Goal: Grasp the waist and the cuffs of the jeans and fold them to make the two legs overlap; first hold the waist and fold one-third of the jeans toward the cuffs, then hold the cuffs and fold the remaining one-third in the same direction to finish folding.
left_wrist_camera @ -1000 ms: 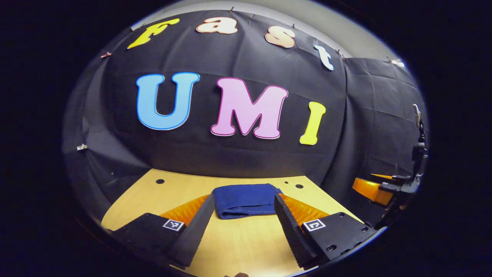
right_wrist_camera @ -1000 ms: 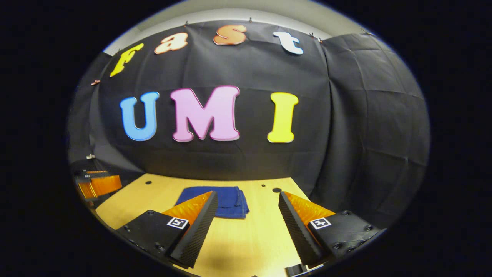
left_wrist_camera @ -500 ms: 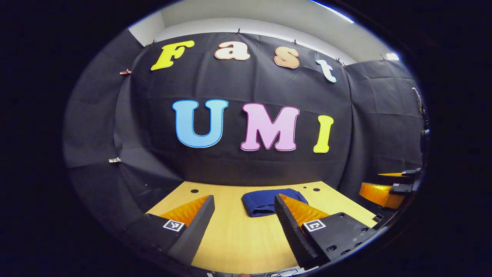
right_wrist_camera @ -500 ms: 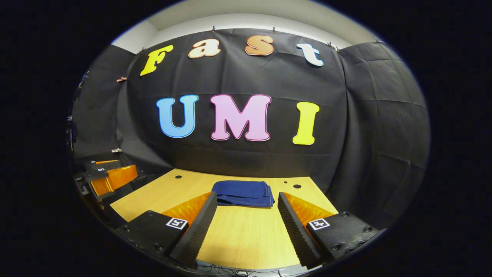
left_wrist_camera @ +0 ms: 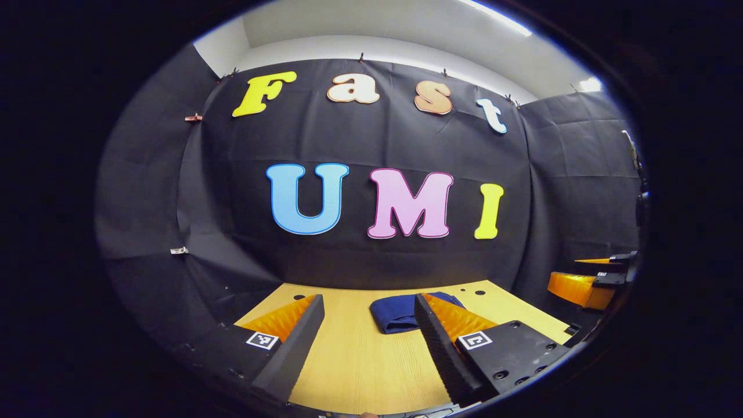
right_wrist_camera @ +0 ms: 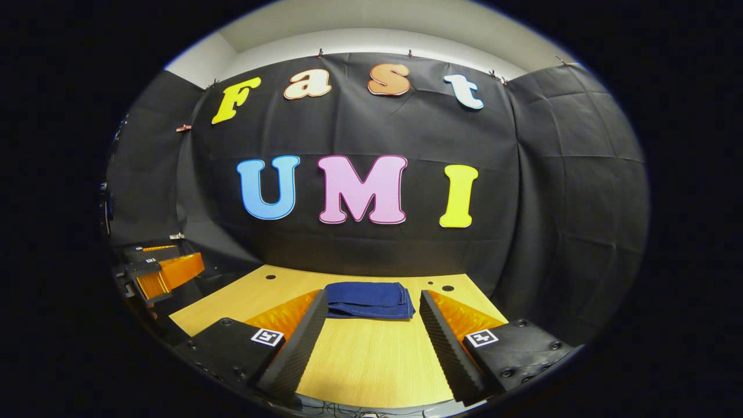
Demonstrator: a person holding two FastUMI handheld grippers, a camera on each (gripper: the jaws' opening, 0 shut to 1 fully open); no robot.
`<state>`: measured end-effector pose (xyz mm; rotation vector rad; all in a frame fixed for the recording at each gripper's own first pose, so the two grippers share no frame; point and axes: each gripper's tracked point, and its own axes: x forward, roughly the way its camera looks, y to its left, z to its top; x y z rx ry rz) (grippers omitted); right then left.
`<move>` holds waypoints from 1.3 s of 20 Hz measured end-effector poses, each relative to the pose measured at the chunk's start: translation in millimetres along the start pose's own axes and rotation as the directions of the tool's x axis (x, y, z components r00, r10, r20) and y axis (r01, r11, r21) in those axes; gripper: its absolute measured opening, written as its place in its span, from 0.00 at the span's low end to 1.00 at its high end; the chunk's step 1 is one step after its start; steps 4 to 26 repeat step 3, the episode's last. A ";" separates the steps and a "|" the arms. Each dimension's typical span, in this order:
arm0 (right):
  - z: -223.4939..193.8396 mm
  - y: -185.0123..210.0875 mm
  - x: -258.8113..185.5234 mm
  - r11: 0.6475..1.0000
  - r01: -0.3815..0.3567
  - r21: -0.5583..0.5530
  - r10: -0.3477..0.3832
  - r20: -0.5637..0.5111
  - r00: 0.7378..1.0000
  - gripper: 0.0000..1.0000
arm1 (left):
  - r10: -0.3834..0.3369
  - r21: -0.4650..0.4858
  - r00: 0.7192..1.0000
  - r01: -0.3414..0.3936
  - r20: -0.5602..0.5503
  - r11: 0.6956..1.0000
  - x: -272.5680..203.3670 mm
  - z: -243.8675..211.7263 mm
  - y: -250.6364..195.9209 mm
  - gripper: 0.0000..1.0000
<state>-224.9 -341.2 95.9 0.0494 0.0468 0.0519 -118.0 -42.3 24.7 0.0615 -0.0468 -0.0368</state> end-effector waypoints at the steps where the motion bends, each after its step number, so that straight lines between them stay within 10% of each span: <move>1: 0.9 0.2 -0.7 1.000 0.002 0.001 -0.002 0.003 1.000 0.98 | 0.002 -0.002 1.000 -0.002 -0.001 1.000 -0.6 0.7 1.9 0.96; 26: 0.2 2.6 -2.0 1.000 0.001 0.003 -0.001 0.001 1.000 0.98 | 0.003 0.002 1.000 -0.003 -0.008 1.000 -4.0 -1.6 6.6 0.92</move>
